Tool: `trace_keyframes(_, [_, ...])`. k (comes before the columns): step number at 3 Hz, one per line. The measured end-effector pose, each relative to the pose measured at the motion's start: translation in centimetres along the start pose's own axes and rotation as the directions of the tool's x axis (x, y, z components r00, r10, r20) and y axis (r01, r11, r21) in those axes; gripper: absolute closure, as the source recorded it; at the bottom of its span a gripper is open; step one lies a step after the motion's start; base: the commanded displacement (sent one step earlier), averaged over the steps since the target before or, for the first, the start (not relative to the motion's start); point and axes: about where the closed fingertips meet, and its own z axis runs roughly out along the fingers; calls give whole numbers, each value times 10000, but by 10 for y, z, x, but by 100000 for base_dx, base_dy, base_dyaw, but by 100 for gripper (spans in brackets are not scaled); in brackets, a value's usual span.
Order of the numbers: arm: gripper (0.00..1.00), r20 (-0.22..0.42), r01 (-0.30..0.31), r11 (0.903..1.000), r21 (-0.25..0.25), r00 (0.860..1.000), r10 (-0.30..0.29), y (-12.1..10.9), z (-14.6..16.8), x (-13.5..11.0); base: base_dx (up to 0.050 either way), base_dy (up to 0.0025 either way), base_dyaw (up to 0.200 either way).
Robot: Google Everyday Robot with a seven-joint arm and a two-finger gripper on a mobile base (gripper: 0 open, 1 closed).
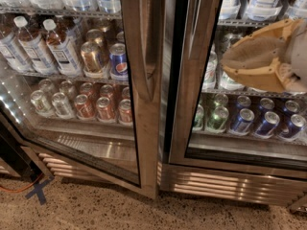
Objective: Open left fridge door
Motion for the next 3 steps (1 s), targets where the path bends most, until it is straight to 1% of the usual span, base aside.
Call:
trace_keyframes(1, [81, 376, -730, 9973, -13, 9966, 730, -10, 0, 8, 0, 0, 0])
trace_keyframes(3, [35, 395, -749, 9972, -20, 9964, 749, -10, 1, 8, 0, 0, 0])
